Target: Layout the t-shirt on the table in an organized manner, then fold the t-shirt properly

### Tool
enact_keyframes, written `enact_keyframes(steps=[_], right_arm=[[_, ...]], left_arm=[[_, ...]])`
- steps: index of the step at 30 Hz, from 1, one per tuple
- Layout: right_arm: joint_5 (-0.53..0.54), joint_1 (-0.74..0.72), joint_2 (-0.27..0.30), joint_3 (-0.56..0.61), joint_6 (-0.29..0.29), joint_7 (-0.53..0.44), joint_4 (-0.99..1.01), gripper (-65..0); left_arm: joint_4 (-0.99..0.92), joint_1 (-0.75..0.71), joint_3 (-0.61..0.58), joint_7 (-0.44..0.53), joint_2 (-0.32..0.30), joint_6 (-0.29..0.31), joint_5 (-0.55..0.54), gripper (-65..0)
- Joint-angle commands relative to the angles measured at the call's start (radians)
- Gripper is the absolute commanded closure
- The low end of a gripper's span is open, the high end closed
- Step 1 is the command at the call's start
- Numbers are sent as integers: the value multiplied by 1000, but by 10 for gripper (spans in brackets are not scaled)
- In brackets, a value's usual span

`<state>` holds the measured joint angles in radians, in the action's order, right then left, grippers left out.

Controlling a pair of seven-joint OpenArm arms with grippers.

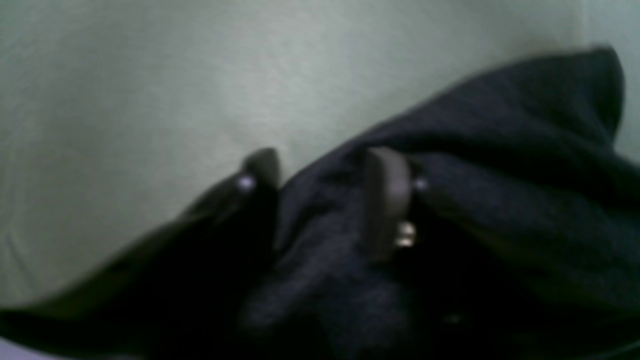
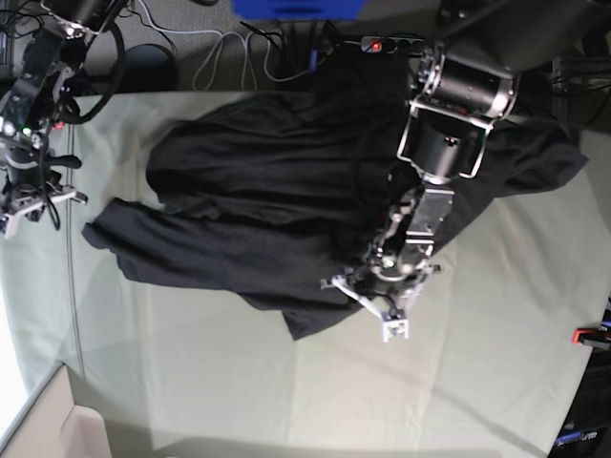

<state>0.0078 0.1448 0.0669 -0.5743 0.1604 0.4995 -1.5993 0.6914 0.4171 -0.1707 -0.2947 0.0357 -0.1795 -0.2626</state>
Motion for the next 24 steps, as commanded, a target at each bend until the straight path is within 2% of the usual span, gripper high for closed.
enact_keyframes(steps=[1,4,8,14,19,24], right_arm=[[5,-7,12,7,-3,-23,-22,0],[5,-7,12,7,-3,-23,-22,0],[5,-11,12,7,-3,-23,-17,0],[5,-15,15,18,-3,-23,-22,0],[5,-15,18,29,-3,-23,-22,0],[5,-15,17,30,-3,-23,-22,0]], left_arm=[[15,22,-5,2,3,7,-13,-139],[15,13,0,2,3,4,-11,0],[55,13,0,2,-4,2,-13,0],[302,10,9,-4,-59,-2,-13,0],[436,27,110,-10,-95,-2,-5,0],[456,70,179,-11,-155,-2,-5,0]])
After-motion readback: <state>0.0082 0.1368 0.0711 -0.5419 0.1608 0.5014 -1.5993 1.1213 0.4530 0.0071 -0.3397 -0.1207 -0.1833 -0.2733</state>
